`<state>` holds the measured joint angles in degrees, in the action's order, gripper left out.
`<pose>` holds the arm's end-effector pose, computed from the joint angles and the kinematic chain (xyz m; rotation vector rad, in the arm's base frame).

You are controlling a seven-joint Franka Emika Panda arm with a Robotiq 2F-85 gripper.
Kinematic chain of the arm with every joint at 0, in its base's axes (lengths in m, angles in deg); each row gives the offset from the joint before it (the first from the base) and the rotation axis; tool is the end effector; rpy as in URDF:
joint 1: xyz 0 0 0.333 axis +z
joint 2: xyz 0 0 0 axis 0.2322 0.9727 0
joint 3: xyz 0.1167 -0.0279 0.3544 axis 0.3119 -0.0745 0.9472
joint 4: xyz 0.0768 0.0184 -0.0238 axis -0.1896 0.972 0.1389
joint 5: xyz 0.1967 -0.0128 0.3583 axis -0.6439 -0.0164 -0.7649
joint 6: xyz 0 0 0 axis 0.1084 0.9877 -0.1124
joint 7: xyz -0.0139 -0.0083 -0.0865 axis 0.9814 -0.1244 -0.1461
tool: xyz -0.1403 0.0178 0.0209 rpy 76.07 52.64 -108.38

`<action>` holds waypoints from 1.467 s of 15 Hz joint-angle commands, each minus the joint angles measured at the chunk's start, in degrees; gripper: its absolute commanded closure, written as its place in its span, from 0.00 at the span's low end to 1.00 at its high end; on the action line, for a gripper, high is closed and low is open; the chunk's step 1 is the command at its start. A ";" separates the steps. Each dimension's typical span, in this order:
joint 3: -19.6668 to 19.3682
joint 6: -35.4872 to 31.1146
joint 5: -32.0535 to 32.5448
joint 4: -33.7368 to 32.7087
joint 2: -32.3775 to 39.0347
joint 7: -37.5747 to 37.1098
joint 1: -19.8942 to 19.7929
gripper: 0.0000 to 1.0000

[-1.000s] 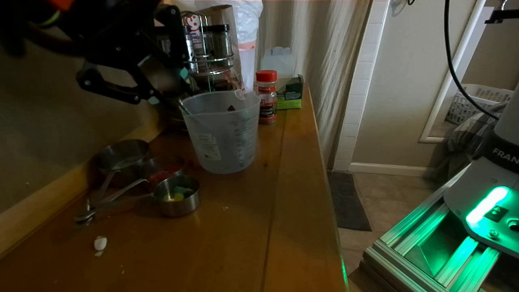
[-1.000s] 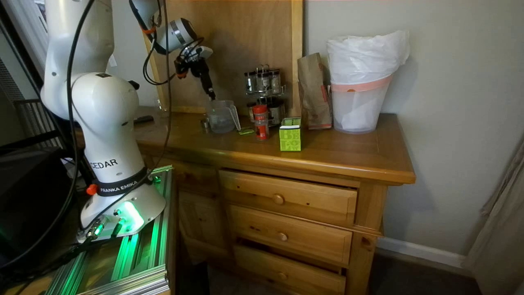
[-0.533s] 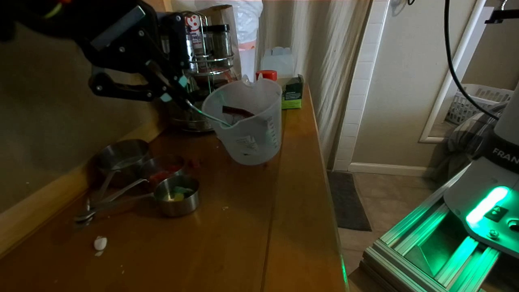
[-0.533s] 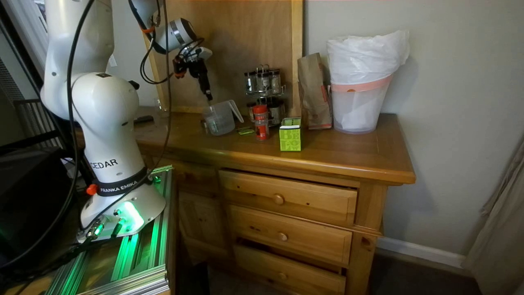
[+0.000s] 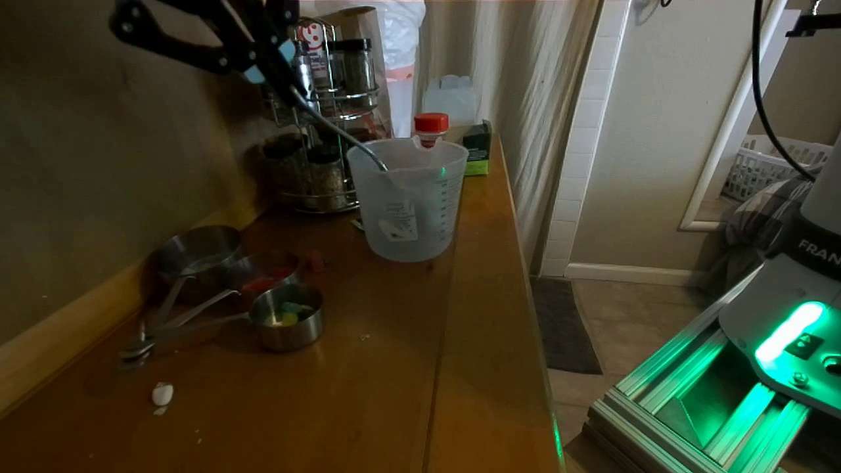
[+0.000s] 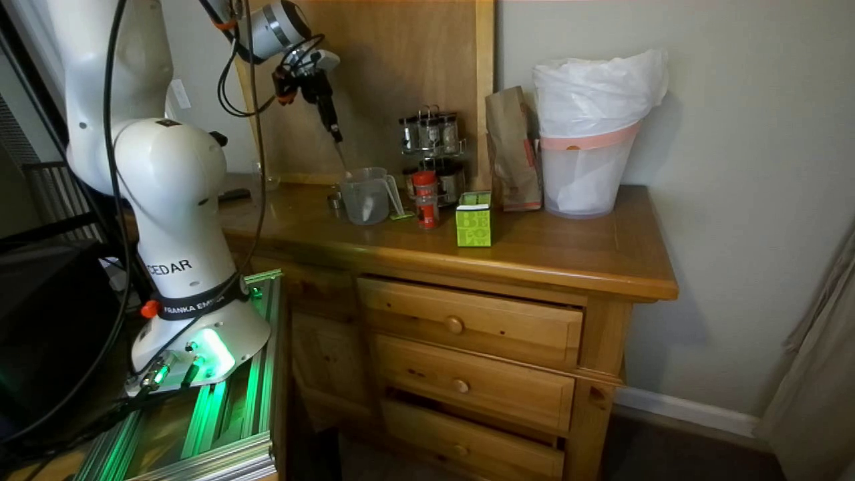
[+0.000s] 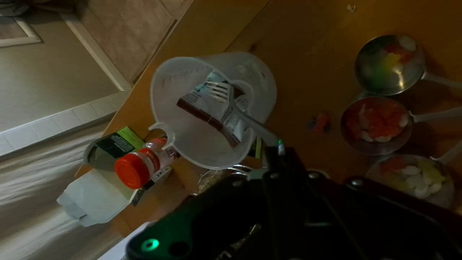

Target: Shift the fork to the counter

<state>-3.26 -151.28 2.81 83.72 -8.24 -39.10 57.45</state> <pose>0.2918 0.4948 0.4290 2.6245 0.0955 0.2479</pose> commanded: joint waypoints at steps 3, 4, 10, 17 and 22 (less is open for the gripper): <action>0.85 1.36 -1.02 2.99 -9.88 0.14 -1.26 0.98; 1.29 1.27 -0.76 3.03 -10.97 0.06 -1.18 0.98; 7.07 -4.29 3.97 3.66 -13.81 2.64 0.83 0.98; 9.84 -2.83 1.96 0.16 -4.61 2.10 1.83 0.98; 5.37 1.75 -2.68 -3.82 5.73 3.87 2.65 0.98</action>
<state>4.25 -152.28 4.23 85.00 -9.13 -36.81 59.35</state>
